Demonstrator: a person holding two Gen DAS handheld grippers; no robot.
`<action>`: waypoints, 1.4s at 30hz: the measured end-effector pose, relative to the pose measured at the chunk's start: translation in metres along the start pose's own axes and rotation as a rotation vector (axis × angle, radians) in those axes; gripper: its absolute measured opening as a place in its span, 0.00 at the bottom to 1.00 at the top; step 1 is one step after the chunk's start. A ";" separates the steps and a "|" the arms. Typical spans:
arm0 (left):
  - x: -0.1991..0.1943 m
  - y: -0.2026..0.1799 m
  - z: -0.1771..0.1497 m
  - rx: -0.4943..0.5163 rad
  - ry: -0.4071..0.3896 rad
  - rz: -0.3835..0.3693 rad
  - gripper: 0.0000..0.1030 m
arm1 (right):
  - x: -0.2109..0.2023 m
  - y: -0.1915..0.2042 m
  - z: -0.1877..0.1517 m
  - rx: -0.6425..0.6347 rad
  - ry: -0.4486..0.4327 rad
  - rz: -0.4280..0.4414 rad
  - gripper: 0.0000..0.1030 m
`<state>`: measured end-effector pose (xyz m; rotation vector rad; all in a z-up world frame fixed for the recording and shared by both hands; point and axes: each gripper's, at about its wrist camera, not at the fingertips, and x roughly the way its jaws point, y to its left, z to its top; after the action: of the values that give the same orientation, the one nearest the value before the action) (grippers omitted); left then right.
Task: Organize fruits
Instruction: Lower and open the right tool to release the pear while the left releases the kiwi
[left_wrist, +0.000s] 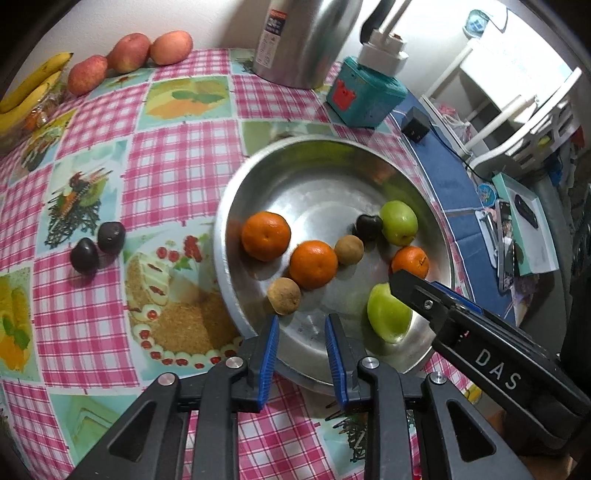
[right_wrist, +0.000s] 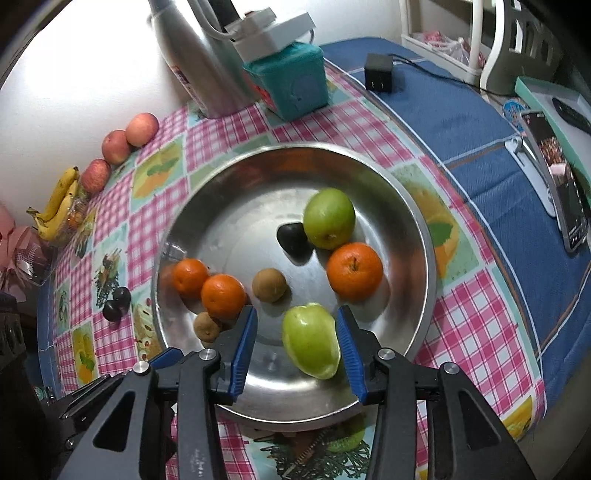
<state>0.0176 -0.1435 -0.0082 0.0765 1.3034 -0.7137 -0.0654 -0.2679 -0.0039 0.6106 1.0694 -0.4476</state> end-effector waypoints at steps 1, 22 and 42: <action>-0.002 0.002 0.000 -0.005 -0.003 0.003 0.28 | -0.002 0.001 0.001 -0.003 -0.007 0.001 0.44; -0.049 0.098 0.005 -0.254 -0.099 0.188 0.29 | -0.003 0.025 -0.004 -0.095 -0.019 -0.008 0.44; -0.052 0.119 0.006 -0.318 -0.103 0.237 0.74 | 0.002 0.041 -0.007 -0.173 -0.027 -0.043 0.73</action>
<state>0.0795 -0.0298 0.0004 -0.0618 1.2684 -0.3000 -0.0442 -0.2329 0.0017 0.4280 1.0845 -0.3953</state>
